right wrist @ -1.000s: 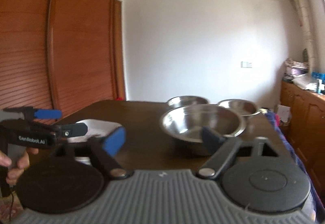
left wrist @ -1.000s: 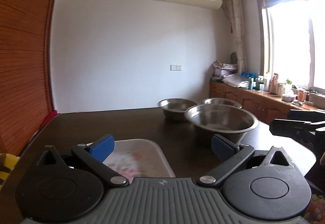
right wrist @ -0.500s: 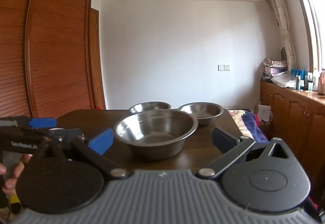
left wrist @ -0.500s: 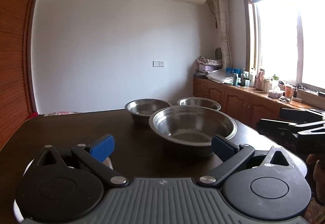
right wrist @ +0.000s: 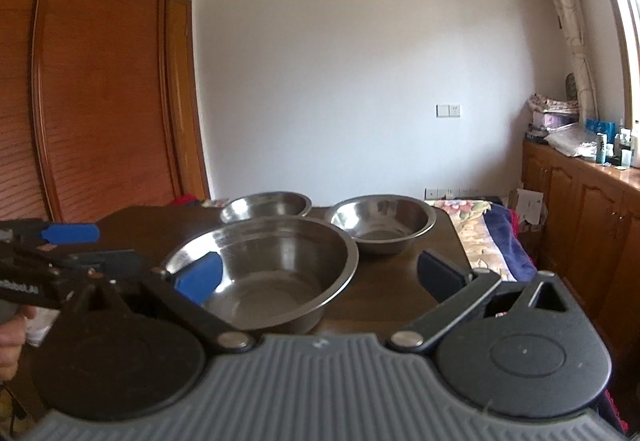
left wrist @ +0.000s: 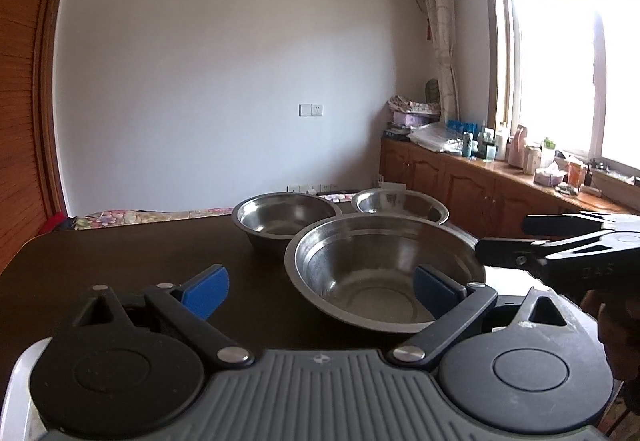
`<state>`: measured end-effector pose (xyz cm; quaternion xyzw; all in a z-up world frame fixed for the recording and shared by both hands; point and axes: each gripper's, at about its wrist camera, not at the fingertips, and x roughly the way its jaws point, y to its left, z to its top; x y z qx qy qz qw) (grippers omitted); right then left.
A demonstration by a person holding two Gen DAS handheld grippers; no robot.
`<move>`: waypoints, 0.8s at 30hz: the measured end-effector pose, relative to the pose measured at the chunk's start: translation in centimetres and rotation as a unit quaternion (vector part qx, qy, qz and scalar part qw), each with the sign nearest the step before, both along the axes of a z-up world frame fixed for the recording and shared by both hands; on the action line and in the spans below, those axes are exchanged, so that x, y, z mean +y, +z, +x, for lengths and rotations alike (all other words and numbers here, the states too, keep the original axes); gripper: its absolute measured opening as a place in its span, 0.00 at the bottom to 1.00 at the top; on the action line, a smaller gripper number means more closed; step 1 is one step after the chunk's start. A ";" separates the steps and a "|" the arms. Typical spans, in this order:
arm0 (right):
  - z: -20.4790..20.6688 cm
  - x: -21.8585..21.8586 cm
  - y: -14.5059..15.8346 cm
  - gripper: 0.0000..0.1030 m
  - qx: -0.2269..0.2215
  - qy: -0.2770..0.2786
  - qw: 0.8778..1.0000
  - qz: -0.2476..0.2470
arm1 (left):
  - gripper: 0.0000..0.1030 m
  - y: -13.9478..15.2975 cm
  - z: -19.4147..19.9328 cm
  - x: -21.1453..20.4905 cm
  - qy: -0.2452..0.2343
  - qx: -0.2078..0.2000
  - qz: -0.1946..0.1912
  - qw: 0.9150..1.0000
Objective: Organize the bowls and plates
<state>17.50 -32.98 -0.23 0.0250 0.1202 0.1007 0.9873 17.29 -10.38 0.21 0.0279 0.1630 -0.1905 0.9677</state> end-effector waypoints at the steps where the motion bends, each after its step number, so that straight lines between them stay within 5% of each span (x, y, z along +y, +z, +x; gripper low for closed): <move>1: 0.6 0.1 -0.1 1.00 0.009 0.004 1.000 -0.002 | 1.00 0.0 0.2 -0.1 -0.001 0.002 -0.001 1.000; 13: 4.9 0.0 -1.1 0.83 0.089 0.050 0.995 0.011 | 1.00 -1.6 3.4 -1.4 -0.023 0.058 0.019 0.998; 15: 5.2 0.0 -1.4 0.75 0.104 0.059 0.993 0.018 | 0.95 -1.9 3.8 -1.6 -0.032 0.071 0.014 0.997; 24: 6.3 0.1 -1.4 0.68 0.123 0.063 0.990 0.021 | 0.93 -2.3 5.7 -1.6 -0.034 0.101 -0.016 0.994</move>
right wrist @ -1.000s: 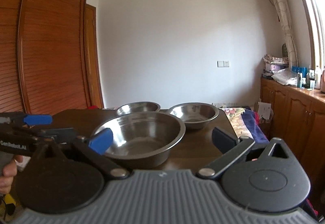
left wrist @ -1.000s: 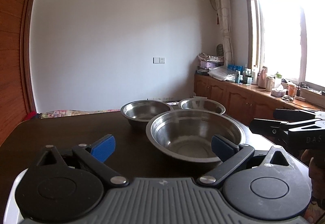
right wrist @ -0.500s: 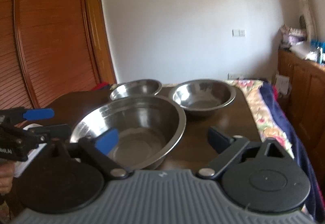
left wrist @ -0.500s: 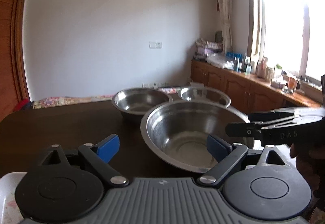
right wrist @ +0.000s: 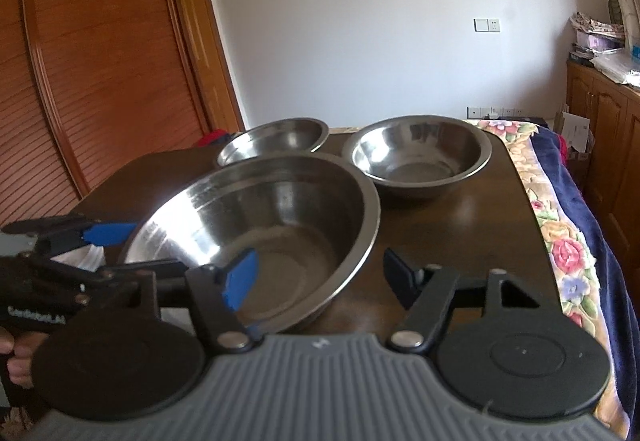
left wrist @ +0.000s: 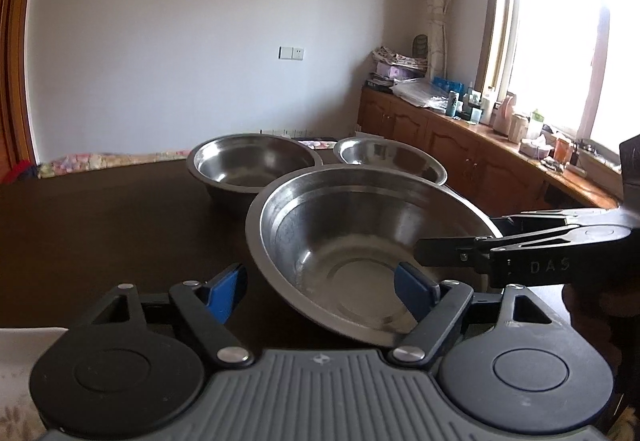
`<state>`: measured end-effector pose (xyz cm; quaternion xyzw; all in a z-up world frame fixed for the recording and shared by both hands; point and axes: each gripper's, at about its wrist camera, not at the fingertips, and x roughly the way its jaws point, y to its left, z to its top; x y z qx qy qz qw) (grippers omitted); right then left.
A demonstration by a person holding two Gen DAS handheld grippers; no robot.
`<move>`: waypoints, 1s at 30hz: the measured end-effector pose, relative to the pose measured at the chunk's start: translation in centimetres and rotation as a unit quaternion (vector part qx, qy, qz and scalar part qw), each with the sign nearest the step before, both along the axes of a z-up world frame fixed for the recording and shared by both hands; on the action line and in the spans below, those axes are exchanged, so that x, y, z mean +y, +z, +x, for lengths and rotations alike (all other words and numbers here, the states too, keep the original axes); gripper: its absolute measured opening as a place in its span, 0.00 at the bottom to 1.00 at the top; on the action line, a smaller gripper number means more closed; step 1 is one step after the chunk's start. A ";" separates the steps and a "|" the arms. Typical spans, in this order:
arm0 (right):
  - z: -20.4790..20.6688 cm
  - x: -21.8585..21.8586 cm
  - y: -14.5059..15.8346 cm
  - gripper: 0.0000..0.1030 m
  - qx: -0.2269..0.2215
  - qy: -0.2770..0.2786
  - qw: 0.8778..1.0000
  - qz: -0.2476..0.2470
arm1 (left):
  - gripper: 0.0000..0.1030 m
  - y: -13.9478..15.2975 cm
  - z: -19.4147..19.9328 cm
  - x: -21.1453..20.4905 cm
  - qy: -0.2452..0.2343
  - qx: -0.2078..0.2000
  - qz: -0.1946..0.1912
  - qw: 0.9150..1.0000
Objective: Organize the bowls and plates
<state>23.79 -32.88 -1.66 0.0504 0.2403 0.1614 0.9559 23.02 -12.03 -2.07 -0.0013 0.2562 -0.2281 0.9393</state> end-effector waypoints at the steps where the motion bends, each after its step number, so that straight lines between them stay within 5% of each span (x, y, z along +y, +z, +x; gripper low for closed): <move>1: 0.2 0.1 0.0 0.67 0.001 -0.001 1.000 -0.001 | 0.92 0.0 0.2 0.1 0.000 0.003 -0.004 1.000; 3: 0.5 0.0 0.2 0.62 0.003 -0.001 1.000 0.001 | 0.87 0.0 0.3 0.1 0.000 0.006 -0.007 1.000; 8: 0.5 -0.1 0.2 0.41 0.009 0.000 1.000 0.007 | 0.55 -0.1 0.5 0.2 0.009 0.017 -0.011 1.000; 15: -0.8 0.0 1.0 0.30 -0.008 -0.007 1.000 0.008 | 0.55 1.1 -1.7 1.0 0.015 -0.002 -0.021 1.000; 30: -5.7 2.2 1.5 0.29 -0.046 -0.007 0.999 0.002 | 0.55 1.9 -7.6 3.0 0.009 -0.029 -0.017 0.999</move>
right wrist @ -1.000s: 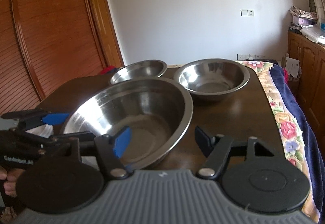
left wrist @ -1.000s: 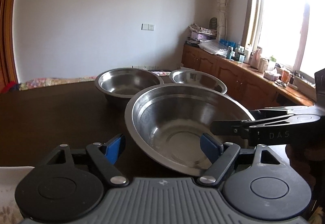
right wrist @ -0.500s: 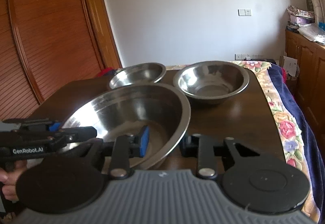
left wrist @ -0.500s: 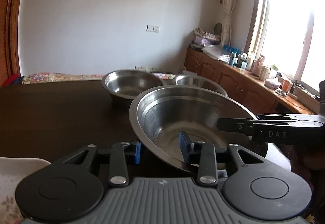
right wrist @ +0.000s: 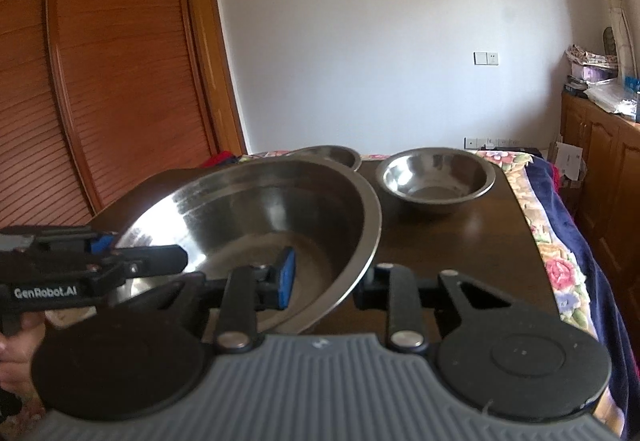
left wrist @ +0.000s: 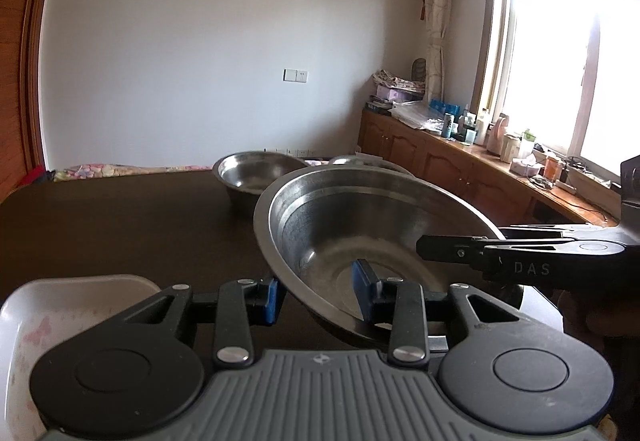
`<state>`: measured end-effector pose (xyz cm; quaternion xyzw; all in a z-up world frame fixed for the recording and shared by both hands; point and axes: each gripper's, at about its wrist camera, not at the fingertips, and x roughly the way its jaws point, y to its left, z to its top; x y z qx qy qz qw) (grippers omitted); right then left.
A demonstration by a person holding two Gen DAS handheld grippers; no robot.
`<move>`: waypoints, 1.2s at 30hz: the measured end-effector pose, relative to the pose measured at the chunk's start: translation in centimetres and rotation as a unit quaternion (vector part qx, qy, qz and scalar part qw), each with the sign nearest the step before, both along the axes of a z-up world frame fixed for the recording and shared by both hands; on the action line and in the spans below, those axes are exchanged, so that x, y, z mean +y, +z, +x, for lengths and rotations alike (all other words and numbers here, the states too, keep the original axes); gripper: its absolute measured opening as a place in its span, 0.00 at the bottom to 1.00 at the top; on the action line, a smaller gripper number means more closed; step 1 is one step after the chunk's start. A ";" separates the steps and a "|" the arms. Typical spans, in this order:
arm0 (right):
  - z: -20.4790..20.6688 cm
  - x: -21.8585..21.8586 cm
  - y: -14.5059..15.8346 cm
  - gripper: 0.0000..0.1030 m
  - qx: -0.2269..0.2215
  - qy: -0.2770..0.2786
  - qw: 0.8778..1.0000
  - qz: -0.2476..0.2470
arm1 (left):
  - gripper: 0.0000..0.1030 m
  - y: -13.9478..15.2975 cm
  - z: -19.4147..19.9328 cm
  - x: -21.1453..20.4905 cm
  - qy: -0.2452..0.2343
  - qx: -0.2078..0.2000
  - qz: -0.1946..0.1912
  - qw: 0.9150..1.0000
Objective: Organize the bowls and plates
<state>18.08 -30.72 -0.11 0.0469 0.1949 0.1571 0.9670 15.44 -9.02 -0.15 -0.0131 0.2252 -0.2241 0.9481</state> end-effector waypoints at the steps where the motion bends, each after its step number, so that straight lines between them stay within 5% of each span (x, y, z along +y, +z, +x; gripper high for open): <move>1: -0.1 0.0 -0.1 0.29 0.002 0.000 1.000 0.004 | 0.55 -0.1 -0.2 0.2 0.000 0.002 -0.001 1.000; 36: -1.7 2.0 -3.3 0.29 0.017 0.015 1.000 0.000 | 0.59 -3.0 -0.5 0.9 0.010 0.020 0.015 1.000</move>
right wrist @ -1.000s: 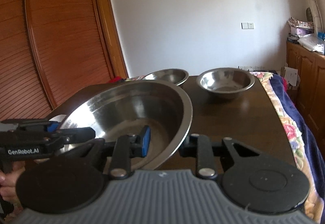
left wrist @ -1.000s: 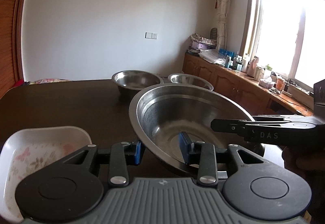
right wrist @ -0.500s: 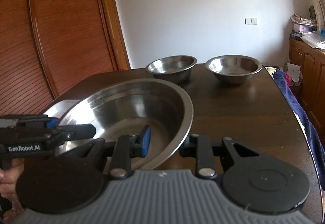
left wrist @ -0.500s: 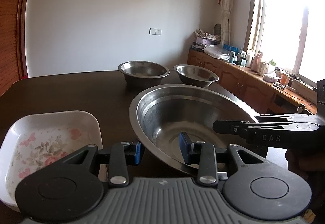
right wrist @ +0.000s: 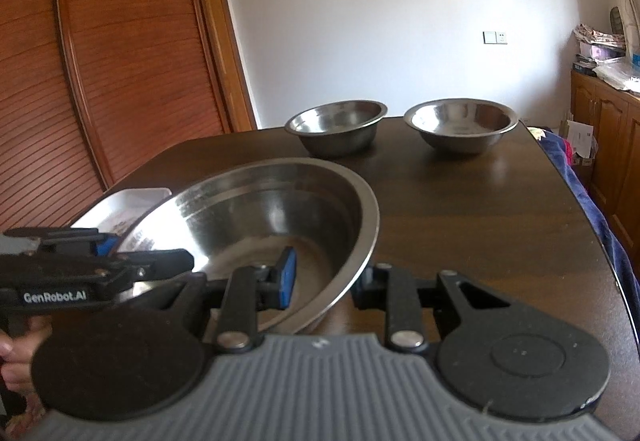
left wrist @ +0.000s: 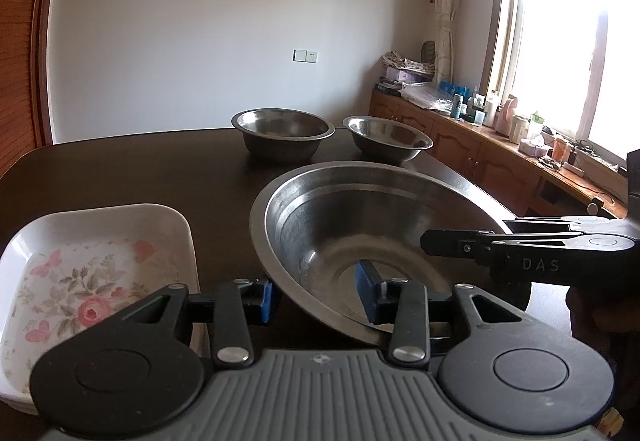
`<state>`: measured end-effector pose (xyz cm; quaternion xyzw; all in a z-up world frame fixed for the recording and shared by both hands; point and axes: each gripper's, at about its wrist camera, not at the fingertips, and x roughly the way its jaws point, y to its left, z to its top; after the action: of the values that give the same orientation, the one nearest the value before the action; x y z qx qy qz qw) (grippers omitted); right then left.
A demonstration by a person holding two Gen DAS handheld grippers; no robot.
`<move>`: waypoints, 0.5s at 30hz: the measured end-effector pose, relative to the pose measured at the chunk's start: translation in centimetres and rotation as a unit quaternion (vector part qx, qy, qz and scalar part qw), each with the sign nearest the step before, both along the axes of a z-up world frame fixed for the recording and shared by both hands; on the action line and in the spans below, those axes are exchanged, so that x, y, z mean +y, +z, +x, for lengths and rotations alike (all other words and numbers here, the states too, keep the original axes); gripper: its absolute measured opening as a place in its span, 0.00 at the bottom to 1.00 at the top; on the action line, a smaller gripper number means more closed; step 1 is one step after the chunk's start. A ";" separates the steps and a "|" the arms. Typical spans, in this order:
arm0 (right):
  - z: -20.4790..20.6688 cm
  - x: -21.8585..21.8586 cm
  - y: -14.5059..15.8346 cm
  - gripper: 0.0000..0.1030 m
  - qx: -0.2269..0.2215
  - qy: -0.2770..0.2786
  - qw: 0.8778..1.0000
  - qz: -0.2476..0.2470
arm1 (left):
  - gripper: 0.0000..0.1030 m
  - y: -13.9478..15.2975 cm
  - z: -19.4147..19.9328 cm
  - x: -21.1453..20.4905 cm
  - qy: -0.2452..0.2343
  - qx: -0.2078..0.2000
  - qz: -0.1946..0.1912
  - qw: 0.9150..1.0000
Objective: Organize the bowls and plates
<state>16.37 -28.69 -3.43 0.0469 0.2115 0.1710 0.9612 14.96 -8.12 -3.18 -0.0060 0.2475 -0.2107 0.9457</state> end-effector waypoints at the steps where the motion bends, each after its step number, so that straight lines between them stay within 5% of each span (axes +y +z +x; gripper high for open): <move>1: 0.0 0.0 0.0 0.29 -0.001 0.000 1.000 0.000 | 0.59 0.0 0.1 0.0 0.000 0.000 0.000 1.000; 10: -0.2 -0.4 0.5 0.30 -0.016 -0.014 1.000 -0.001 | 0.80 0.5 0.2 0.7 0.016 -0.012 -0.011 1.000; 15: -0.9 -1.2 1.7 0.53 -0.038 -0.023 0.999 -0.002 | 0.87 1.5 -0.1 1.3 0.019 -0.023 -0.015 0.999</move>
<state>15.44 -29.86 -1.70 0.0434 0.1742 0.1498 0.9723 14.81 -6.84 -1.72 -0.0203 0.2227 -0.1966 0.9547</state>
